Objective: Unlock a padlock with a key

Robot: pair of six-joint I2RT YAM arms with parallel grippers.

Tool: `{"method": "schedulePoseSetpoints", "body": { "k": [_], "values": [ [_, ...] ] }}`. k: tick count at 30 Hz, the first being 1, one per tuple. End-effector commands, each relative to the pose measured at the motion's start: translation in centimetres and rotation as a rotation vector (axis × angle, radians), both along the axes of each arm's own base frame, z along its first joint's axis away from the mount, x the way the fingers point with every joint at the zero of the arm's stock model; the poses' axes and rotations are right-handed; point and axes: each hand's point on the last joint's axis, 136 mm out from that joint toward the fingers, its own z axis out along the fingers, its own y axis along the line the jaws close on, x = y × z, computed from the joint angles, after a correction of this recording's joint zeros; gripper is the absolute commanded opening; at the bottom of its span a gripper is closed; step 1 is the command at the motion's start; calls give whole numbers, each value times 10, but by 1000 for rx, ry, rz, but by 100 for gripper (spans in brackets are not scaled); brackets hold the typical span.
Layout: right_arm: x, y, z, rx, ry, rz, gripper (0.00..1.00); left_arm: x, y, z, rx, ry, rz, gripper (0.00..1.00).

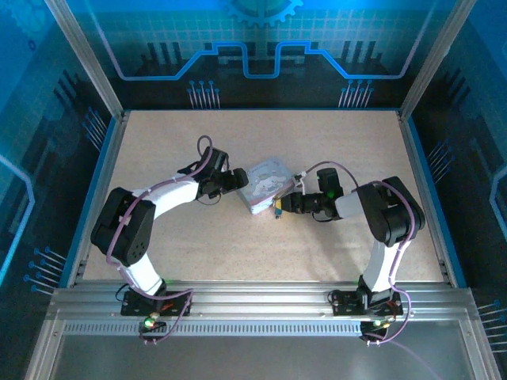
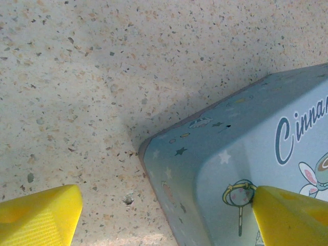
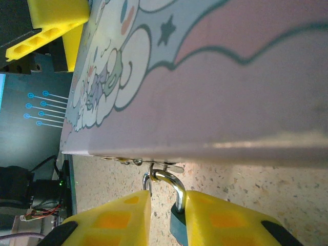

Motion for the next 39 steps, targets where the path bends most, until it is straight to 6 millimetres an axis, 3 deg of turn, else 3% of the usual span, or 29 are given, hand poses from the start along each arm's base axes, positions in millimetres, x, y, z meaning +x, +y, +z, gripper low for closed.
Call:
{"method": "schedulePoseSetpoints", "body": {
  "k": [1, 15, 39],
  "values": [
    [-3, -1, 1, 2, 21, 7, 23, -23, 6, -19, 45, 84, -7, 87],
    [2, -4, -3, -9, 47, -42, 6, -25, 8, -16, 53, 78, -4, 87],
    [22, -23, 11, 64, 73, -212, 2, -28, 6, -20, 39, 79, -8, 87]
  ]
}}
